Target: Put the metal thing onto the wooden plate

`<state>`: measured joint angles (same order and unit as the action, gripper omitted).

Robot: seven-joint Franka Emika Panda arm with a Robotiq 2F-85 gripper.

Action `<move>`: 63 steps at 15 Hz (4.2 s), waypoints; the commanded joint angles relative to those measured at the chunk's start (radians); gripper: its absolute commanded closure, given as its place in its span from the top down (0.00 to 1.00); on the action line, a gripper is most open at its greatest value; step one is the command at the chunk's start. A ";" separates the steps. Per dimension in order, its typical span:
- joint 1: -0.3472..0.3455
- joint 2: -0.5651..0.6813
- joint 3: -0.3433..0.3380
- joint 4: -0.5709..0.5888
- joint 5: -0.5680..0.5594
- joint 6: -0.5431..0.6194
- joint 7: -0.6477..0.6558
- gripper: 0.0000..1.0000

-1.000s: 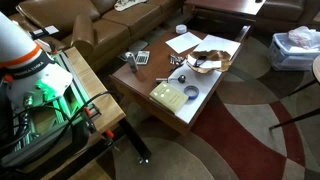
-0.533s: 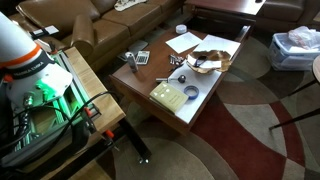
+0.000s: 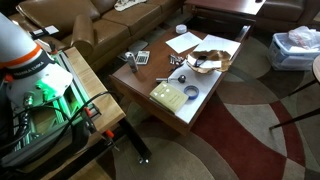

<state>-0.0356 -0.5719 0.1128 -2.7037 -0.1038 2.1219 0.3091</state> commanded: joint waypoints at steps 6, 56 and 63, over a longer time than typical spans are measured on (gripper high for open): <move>-0.053 0.333 0.037 -0.039 -0.067 0.190 0.290 1.00; -0.145 1.509 -0.022 0.638 0.781 0.744 -0.254 1.00; -0.151 1.699 -0.040 0.830 0.665 0.776 -0.219 1.00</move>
<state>-0.1737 1.0412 0.0764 -1.9626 0.6154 2.8877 0.0633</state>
